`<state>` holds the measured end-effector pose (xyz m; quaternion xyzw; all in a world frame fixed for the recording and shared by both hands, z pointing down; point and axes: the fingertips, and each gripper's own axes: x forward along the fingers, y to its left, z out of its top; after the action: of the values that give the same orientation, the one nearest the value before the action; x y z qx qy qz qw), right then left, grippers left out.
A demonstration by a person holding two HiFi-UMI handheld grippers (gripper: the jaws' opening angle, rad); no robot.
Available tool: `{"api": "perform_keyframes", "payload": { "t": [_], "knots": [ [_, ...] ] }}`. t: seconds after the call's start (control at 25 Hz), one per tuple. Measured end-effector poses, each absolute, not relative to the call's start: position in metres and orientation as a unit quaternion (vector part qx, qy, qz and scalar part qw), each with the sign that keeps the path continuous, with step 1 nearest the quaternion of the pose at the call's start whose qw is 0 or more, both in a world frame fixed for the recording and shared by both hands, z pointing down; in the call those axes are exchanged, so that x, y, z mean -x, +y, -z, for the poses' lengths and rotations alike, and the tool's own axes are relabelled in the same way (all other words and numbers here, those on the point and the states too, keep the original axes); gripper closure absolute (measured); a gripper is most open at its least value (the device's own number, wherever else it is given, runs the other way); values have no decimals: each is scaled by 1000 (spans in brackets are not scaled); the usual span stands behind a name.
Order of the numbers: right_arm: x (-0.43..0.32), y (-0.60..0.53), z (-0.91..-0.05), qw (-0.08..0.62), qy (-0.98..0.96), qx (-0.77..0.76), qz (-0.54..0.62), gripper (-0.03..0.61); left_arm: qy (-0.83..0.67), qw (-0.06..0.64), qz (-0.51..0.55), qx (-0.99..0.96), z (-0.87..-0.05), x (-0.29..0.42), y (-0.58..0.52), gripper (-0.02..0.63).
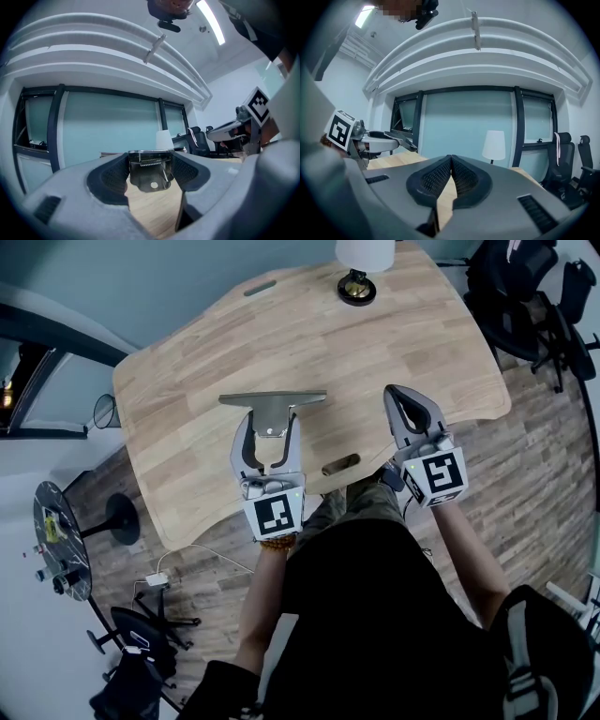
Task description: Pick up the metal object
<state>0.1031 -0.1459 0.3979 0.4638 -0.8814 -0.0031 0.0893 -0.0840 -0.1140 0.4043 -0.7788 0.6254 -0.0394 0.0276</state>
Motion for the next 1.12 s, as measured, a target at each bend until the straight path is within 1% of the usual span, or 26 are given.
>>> {"api": "perform_keyframes", "payload": {
  "t": [0.56,1.12],
  "knots": [
    [-87,-134,-417,98,-884,-458,-10,574,620,18,41,783,-416,83,-112,325],
    [-71,-150,-417,100,-884,-456,-5,574,597,42,38,800,-406,79,-136,330]
  ]
}}
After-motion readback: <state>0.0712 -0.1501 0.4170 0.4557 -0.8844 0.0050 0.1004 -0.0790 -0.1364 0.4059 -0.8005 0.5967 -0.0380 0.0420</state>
